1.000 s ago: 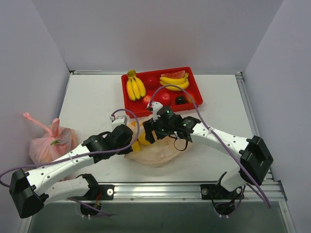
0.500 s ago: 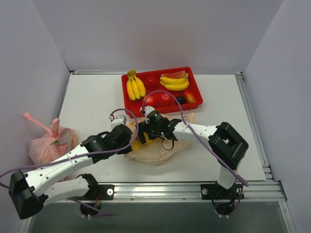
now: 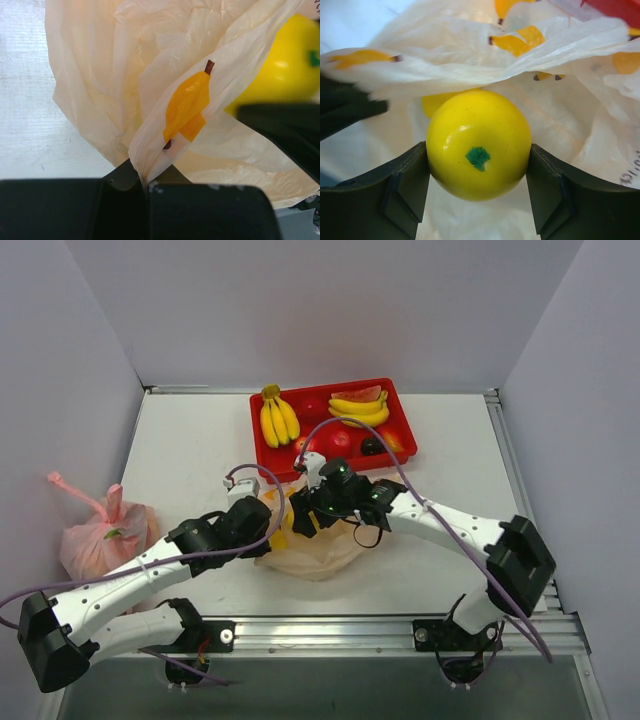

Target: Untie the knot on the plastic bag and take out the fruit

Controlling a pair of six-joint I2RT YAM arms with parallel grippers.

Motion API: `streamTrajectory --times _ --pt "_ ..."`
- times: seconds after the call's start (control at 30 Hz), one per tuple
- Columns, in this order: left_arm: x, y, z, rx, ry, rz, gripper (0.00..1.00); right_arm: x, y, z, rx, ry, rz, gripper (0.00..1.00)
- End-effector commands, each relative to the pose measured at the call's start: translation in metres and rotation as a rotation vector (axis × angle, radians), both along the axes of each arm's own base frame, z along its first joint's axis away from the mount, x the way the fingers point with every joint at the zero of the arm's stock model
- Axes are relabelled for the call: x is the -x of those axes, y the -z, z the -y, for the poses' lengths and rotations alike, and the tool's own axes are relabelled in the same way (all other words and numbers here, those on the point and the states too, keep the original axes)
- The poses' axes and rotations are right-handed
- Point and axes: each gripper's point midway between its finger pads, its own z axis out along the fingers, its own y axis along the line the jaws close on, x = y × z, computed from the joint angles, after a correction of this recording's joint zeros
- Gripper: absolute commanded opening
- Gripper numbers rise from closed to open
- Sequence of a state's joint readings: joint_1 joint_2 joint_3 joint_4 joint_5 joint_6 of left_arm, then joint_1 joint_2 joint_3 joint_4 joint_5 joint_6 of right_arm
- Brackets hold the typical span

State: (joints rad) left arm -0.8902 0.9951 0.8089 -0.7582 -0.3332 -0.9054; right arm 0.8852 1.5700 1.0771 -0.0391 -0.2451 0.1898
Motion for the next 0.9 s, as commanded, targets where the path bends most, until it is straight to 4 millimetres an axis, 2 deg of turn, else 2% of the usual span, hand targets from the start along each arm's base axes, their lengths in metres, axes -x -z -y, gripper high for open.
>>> streamTrajectory --times 0.0,0.03,0.07,0.1,0.13,0.2,0.3,0.33,0.4,0.47,0.5,0.53,0.57,0.6,0.63,0.67,0.7,0.73,0.8,0.83,0.87 --pt "-0.006 -0.012 -0.003 -0.007 -0.004 0.028 0.04 0.024 -0.059 0.012 -0.034 -0.131 0.060 0.10" --pt "-0.006 -0.012 -0.003 -0.010 0.000 0.024 0.04 0.019 -0.075 0.019 -0.053 -0.116 0.093 0.10" --pt "-0.005 -0.011 -0.005 -0.020 0.007 0.018 0.04 0.014 -0.083 0.024 -0.055 -0.108 0.111 0.10" --pt "-0.004 -0.013 -0.004 -0.019 0.013 0.017 0.04 0.007 -0.101 0.024 -0.086 -0.094 0.139 0.11" --pt "-0.003 -0.013 -0.003 -0.019 0.021 0.013 0.04 -0.001 -0.109 0.027 -0.102 -0.081 0.152 0.12" --pt "-0.003 -0.014 -0.004 -0.024 0.030 0.011 0.04 -0.033 -0.131 0.038 -0.123 -0.011 0.199 0.13" --pt "-0.001 -0.012 -0.003 -0.025 0.040 0.003 0.04 -0.079 -0.129 0.053 -0.083 0.098 0.216 0.15" --pt "0.000 -0.012 -0.004 -0.022 0.042 0.002 0.04 -0.098 -0.129 0.051 -0.075 0.122 0.220 0.16" --pt "0.001 -0.011 -0.003 -0.015 0.045 -0.004 0.04 -0.130 -0.125 0.064 -0.041 0.209 0.232 0.17" --pt "0.003 -0.009 -0.003 -0.017 0.046 -0.013 0.04 -0.160 -0.118 0.060 -0.033 0.238 0.220 0.17" --pt "0.004 -0.008 -0.004 -0.016 0.049 -0.015 0.04 -0.173 -0.113 0.065 -0.027 0.263 0.215 0.18" --pt "0.005 -0.008 -0.004 -0.014 0.050 -0.015 0.04 -0.185 -0.095 0.063 -0.012 0.281 0.177 0.18" --pt "0.004 -0.009 -0.004 -0.011 0.051 -0.012 0.04 -0.199 -0.107 0.060 -0.032 0.299 0.201 0.18" --pt "0.004 -0.009 -0.004 -0.010 0.050 -0.013 0.04 -0.208 -0.103 0.060 -0.030 0.318 0.196 0.20" --pt "0.005 -0.010 -0.004 -0.006 0.053 -0.009 0.04 -0.221 -0.087 0.060 -0.015 0.342 0.171 0.32" --pt "0.005 -0.010 -0.004 -0.003 0.047 -0.010 0.04 -0.231 -0.095 0.058 -0.034 0.357 0.185 0.39" --pt "0.004 -0.011 -0.005 -0.001 0.043 -0.009 0.04 -0.239 -0.094 0.059 -0.034 0.377 0.187 0.48" --pt "0.004 -0.011 -0.005 -0.002 0.042 -0.008 0.04 -0.247 -0.084 0.059 -0.024 0.391 0.176 0.65" --pt "0.004 -0.011 -0.005 -0.002 0.038 -0.007 0.04 -0.258 -0.092 0.058 -0.035 0.418 0.206 0.84" --pt "0.003 -0.011 -0.006 -0.002 0.037 -0.004 0.04 -0.260 -0.095 0.057 -0.040 0.422 0.215 0.97" --pt "0.003 -0.010 -0.007 -0.006 0.035 -0.004 0.04 -0.259 -0.101 0.056 -0.049 0.422 0.218 1.00"
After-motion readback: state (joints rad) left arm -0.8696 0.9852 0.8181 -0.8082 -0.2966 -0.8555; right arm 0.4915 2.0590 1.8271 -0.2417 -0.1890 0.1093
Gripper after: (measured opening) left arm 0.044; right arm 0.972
